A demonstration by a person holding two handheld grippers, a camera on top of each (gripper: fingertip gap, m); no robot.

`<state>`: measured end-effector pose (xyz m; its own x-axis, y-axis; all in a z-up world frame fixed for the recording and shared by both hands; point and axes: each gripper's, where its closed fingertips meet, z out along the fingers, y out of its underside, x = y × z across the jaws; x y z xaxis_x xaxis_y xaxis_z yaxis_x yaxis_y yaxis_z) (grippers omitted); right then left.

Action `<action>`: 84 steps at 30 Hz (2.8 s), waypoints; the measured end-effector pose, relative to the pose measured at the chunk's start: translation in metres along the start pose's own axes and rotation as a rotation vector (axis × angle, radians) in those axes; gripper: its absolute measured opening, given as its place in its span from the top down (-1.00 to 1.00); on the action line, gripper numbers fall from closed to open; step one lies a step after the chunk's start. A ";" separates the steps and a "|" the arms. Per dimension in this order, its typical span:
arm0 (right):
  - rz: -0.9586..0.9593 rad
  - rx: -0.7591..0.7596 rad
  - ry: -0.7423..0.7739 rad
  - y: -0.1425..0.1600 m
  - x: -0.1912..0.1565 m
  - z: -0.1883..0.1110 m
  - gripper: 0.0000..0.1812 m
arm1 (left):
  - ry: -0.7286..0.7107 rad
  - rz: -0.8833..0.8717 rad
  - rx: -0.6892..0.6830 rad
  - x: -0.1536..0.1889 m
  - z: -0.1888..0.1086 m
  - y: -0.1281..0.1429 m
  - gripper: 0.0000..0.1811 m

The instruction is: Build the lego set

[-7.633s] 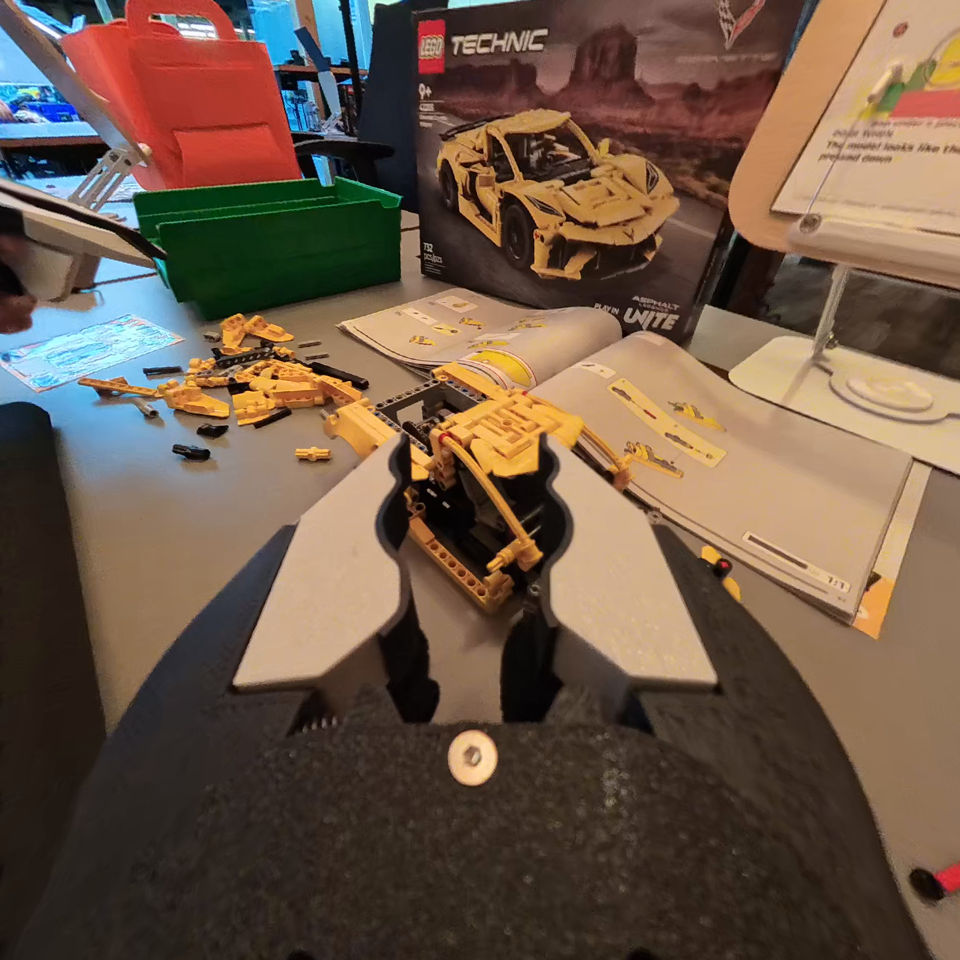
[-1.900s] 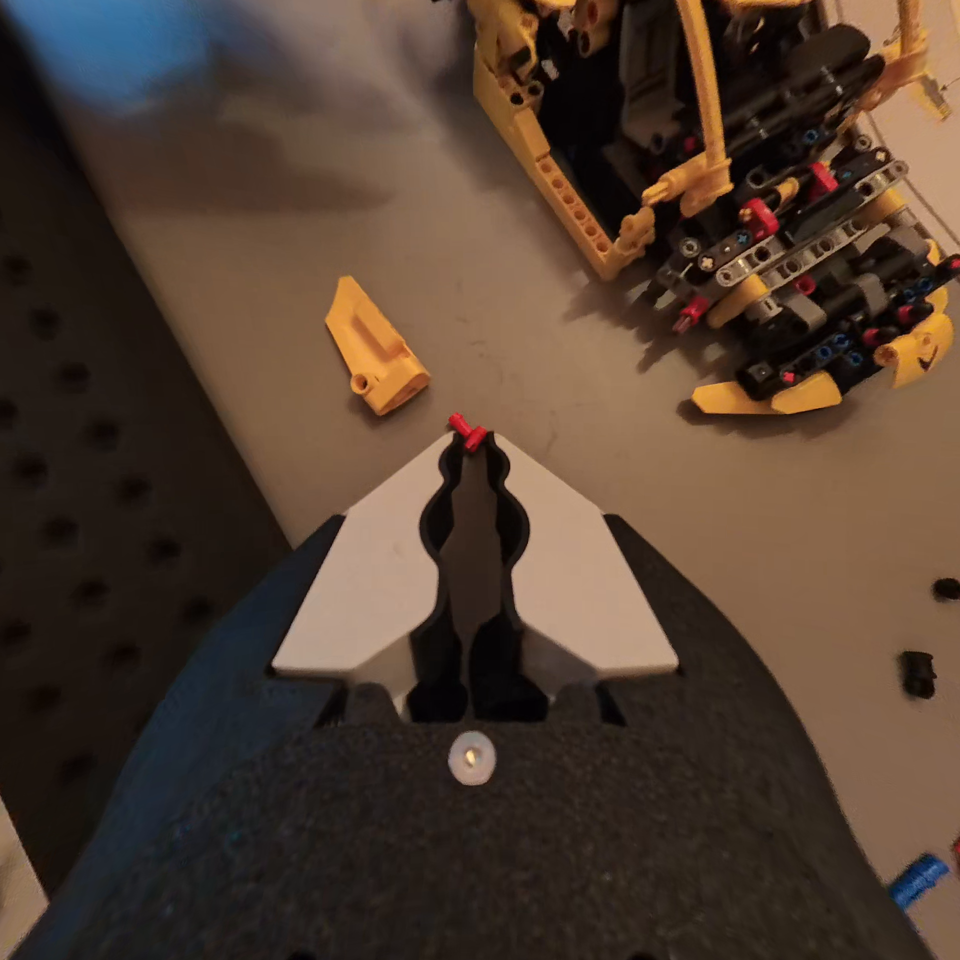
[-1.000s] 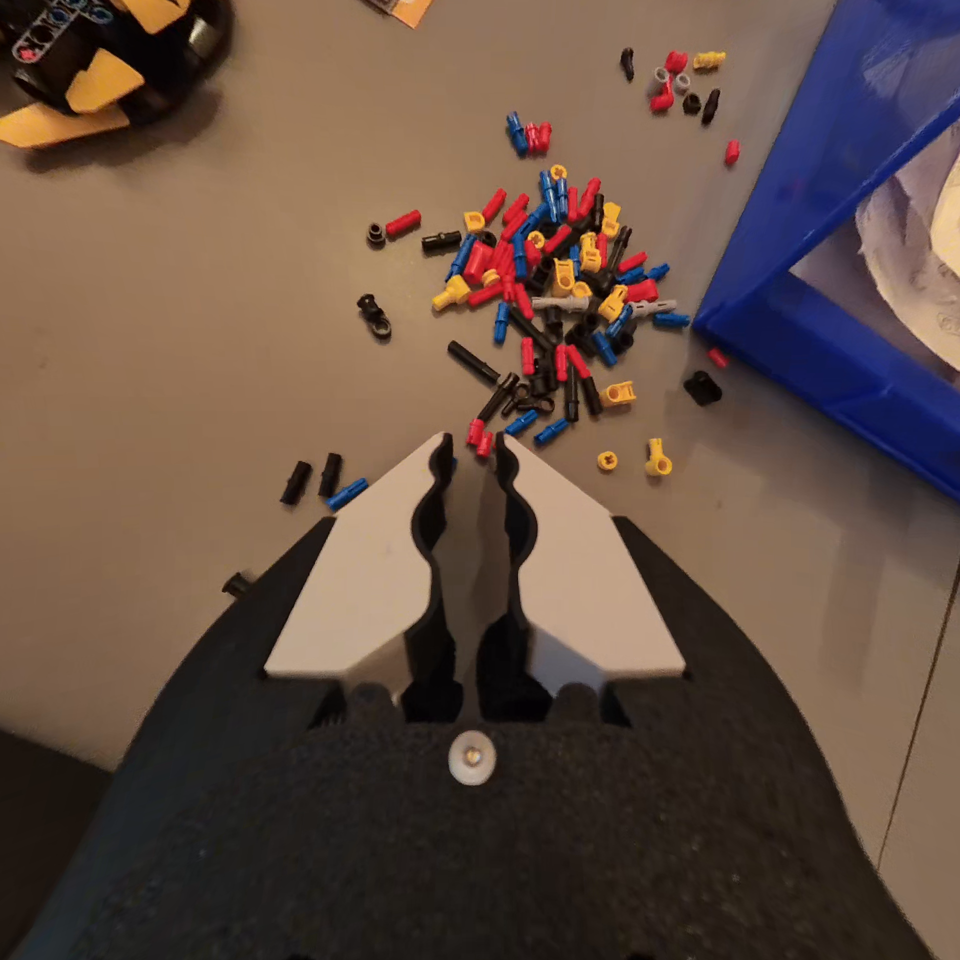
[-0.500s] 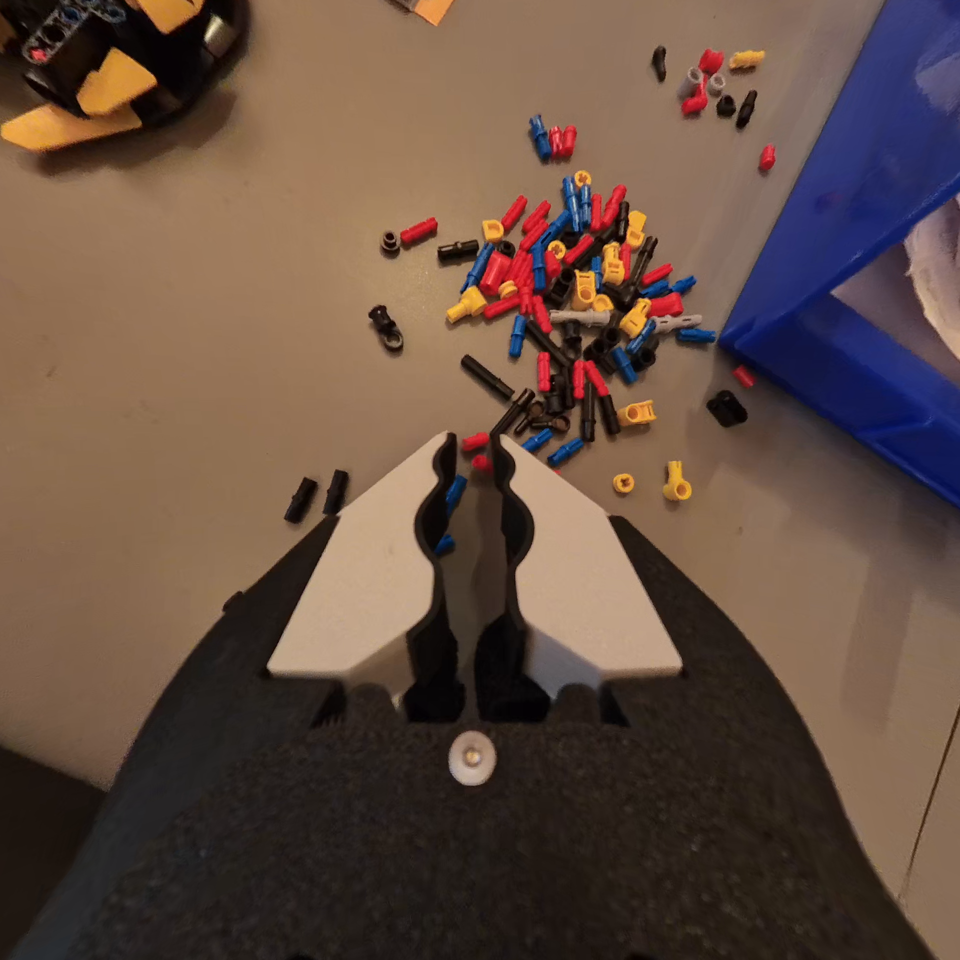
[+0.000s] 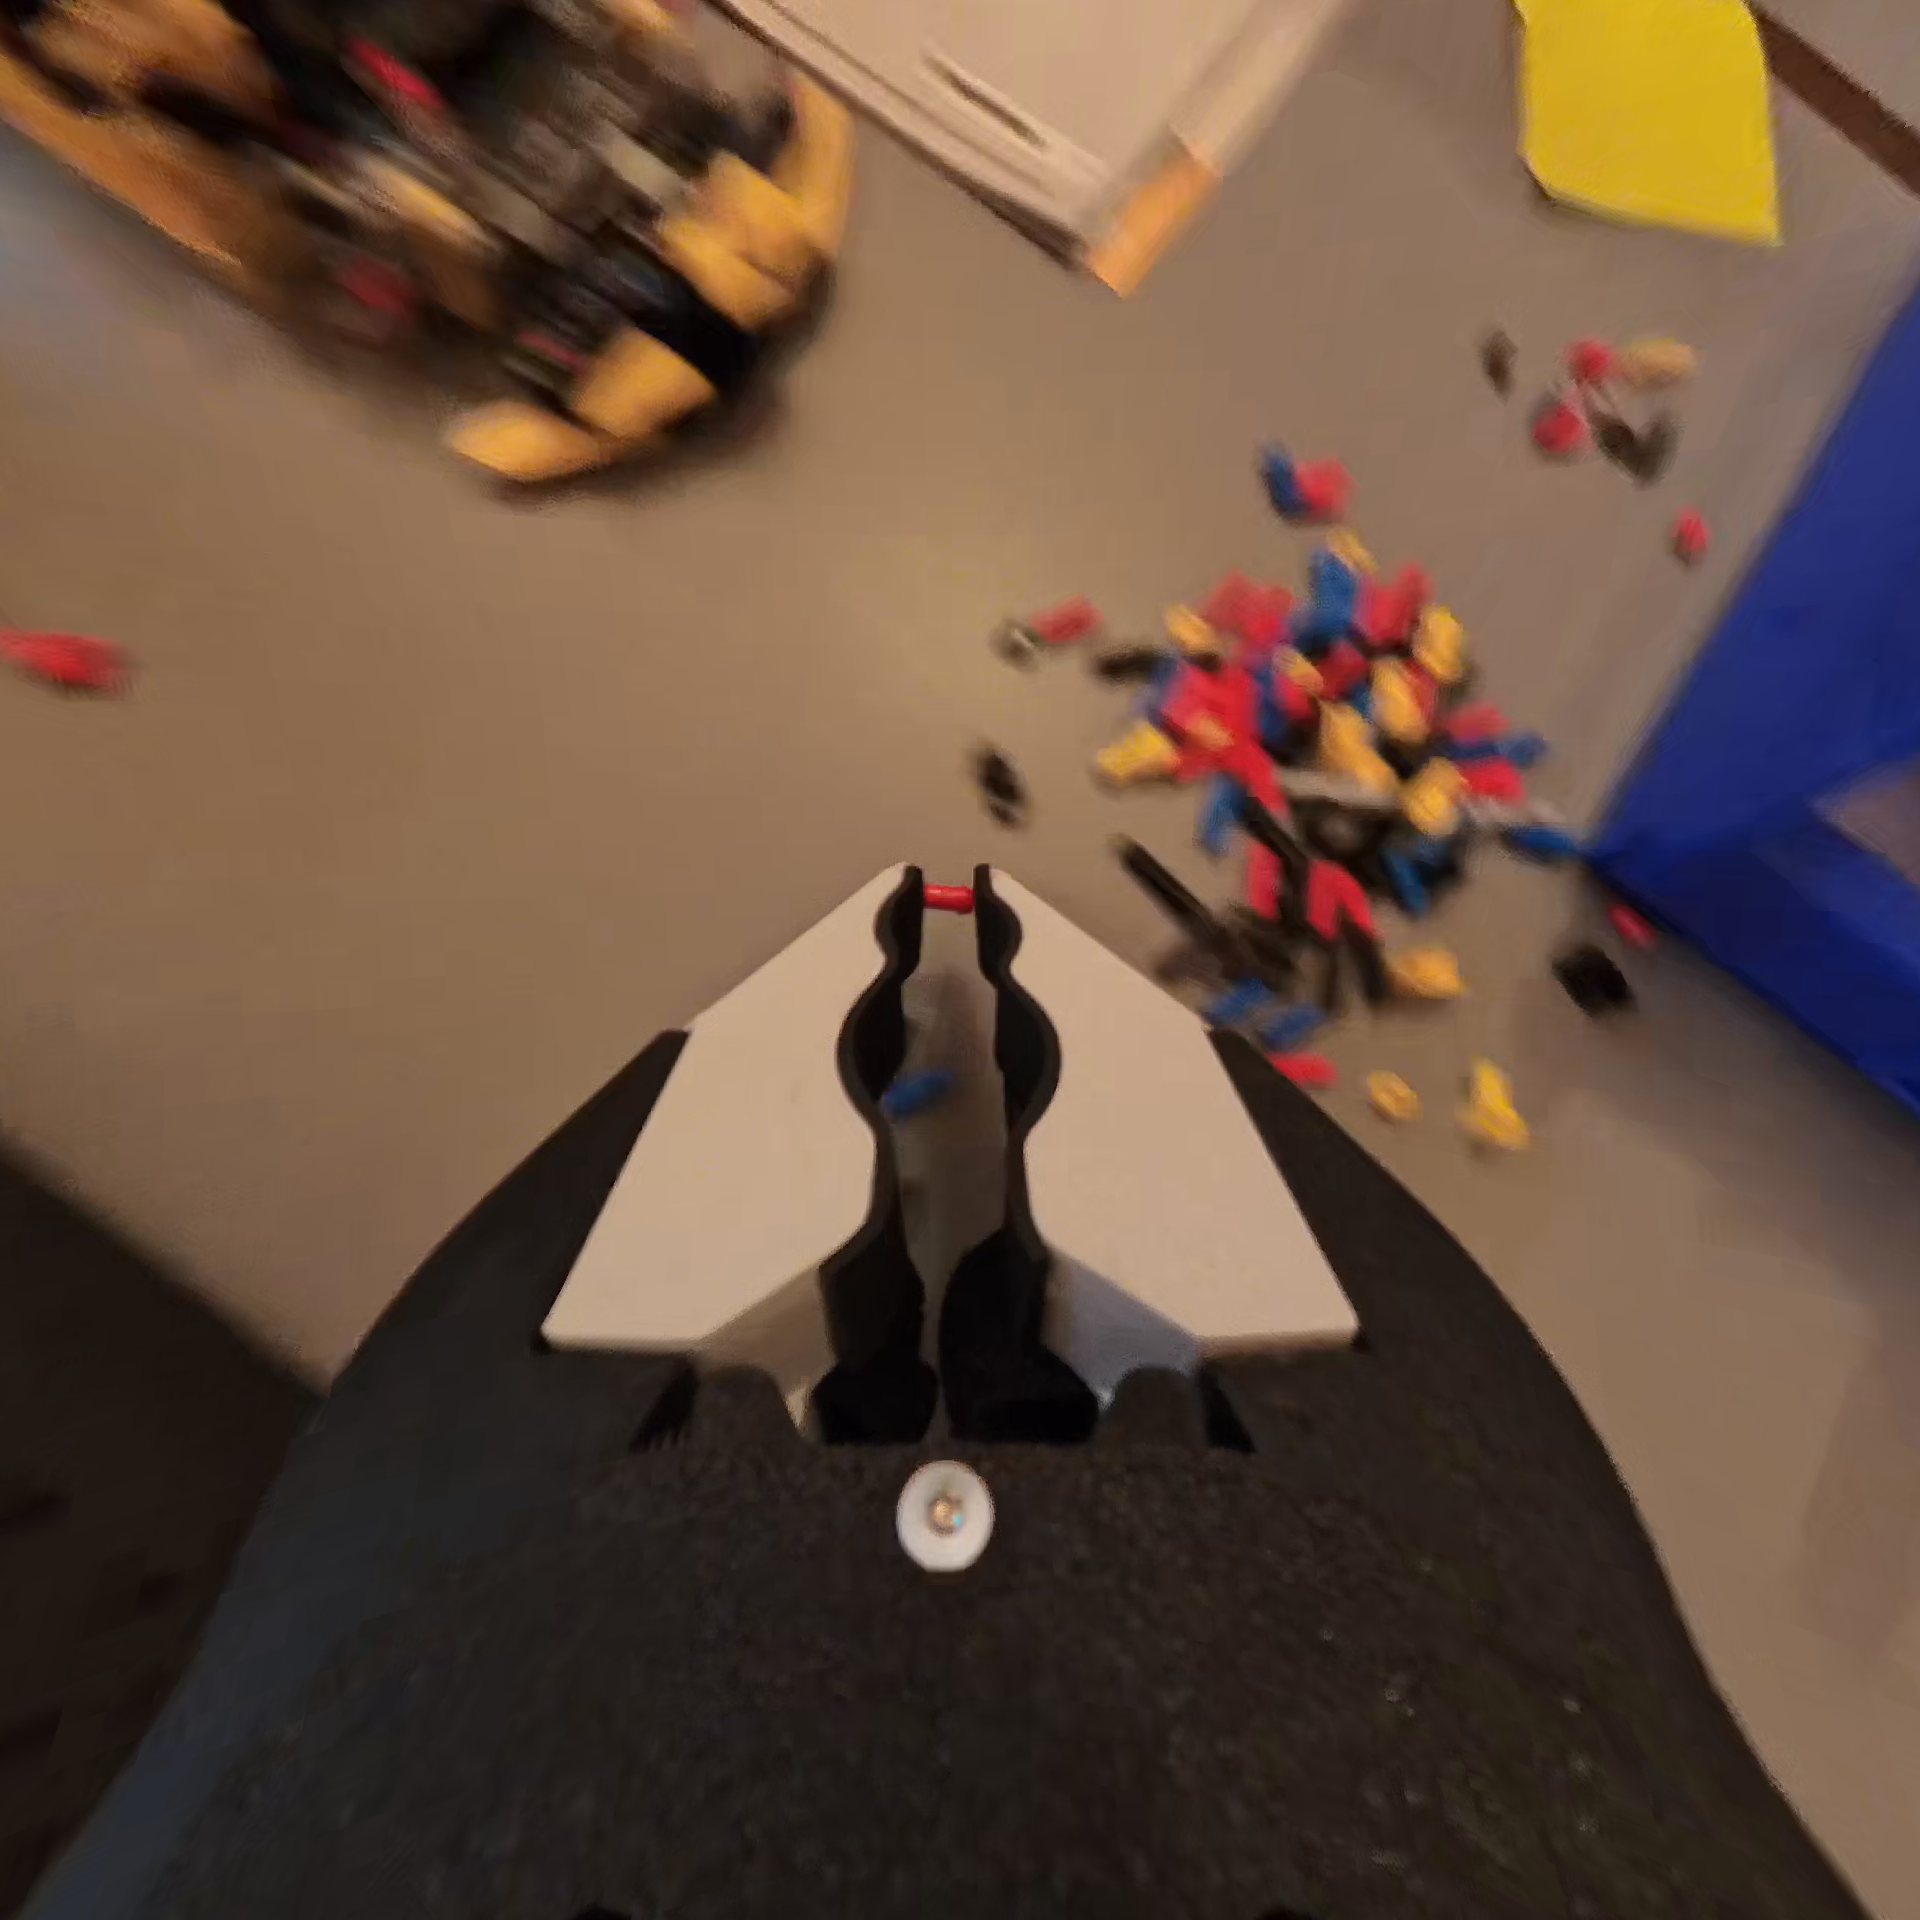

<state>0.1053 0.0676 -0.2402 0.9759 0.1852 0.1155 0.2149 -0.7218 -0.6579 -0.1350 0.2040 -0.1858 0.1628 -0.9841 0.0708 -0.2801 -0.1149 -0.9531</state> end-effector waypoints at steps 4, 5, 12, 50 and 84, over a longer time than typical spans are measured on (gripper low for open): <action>-0.199 0.121 -0.374 -0.039 -0.124 -0.009 0.91 | -0.001 0.003 -0.004 0.000 0.001 0.001 0.69; -0.263 0.110 -0.391 -0.037 -0.142 -0.006 0.91 | -0.001 0.004 -0.006 0.000 0.001 0.001 0.69; -0.330 0.029 -0.363 -0.023 -0.165 0.021 0.91 | 0.001 0.001 0.001 0.001 -0.001 0.000 0.69; -0.161 0.033 -0.458 -0.061 -0.198 0.020 0.73 | 0.002 -0.029 -0.004 0.000 -0.006 0.005 0.69; 0.167 0.631 -0.258 -0.174 -0.159 0.004 0.94 | 0.192 -0.156 0.326 0.019 -0.038 -0.051 0.72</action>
<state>-0.0871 0.1663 -0.1473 0.9369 0.3140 -0.1539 -0.0770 -0.2443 -0.9667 -0.1540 0.1855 -0.1248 -0.0087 -0.9691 0.2465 0.0539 -0.2466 -0.9676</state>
